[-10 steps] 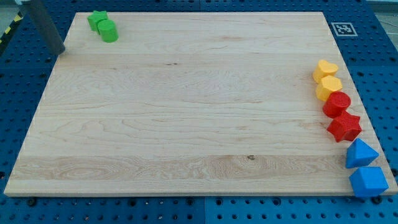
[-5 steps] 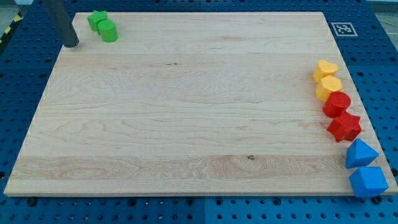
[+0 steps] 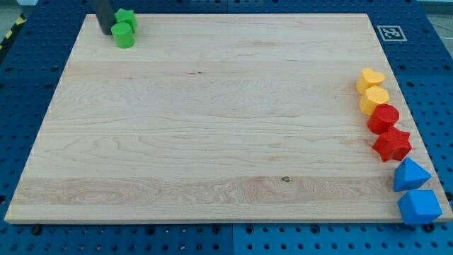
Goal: Separate green circle from from green star
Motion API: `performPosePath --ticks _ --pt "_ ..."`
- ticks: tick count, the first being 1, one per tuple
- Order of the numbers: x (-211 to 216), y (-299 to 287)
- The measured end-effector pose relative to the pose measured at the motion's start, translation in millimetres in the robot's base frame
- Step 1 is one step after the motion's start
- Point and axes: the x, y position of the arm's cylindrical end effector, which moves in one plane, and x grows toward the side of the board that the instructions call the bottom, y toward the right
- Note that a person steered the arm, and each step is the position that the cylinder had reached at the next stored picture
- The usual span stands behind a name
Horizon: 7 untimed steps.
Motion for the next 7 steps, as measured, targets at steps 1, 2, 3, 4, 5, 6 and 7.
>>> performPosePath --ticks 1,2,3,4,5,6,7 --pt "19 25" --pt "40 26" --pt "43 30" --pt "54 39" --pt "80 39" --pt "84 40" --pt "84 52"
